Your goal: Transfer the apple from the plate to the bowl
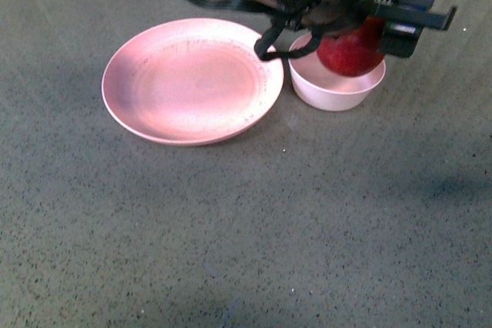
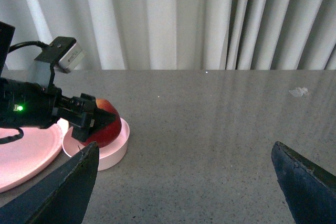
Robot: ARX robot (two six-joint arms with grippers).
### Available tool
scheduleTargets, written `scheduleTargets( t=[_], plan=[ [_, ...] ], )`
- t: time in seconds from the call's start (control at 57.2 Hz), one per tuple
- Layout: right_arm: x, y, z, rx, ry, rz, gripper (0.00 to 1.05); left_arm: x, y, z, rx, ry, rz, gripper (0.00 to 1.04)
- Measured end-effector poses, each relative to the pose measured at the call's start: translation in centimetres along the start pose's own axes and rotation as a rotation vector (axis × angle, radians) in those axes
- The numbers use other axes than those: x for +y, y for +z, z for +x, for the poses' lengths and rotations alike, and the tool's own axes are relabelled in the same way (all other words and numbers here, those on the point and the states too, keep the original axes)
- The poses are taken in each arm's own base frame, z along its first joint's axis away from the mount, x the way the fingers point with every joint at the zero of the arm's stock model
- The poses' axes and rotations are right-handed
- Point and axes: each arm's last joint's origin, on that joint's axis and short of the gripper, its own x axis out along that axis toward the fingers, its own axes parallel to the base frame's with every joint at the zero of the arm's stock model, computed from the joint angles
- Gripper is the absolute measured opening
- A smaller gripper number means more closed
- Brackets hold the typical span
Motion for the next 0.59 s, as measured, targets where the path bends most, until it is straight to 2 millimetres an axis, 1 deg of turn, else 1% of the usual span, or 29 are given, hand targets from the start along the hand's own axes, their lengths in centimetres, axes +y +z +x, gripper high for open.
scheduleTargets(
  t=[0.175,0.21,0.227,0.315,0.332,0.367,0.437,0.595],
  plan=[
    [0.0,0.0,0.0,0.000,0.000,0.000,0.96,0.7,-0.9,0.7,0.024,0.012,-0.005,0.73],
    [0.0,0.0,0.0,0.000,0.000,0.000,0.96,0.7,-1.0,0.7,0.025,0.014,-0.005,0.76],
    [0.0,0.0,0.0,0.000,0.000,0.000,0.96,0.8,-1.0,0.7,0.026,0.013,-0.005,0.80],
    [0.0,0.0,0.0,0.000,0.000,0.000,0.96,0.9,-1.0,0.7,0.026,0.013,-0.006,0.91],
    [0.0,0.0,0.0,0.000,0.000,0.000,0.96,0.9,-1.0,0.7,0.026,0.013,-0.006,0.95],
    [0.0,0.0,0.0,0.000,0.000,0.000,0.96,0.9,-1.0,0.7,0.025,0.011,-0.003,0.98],
    [0.0,0.0,0.0,0.000,0.000,0.000,0.96,0.9,-1.0,0.7,0.022,0.005,0.000,0.95],
    [0.0,0.0,0.0,0.000,0.000,0.000,0.96,1.0,-1.6,0.3,0.032,-0.001,-0.001,0.96]
  ],
)
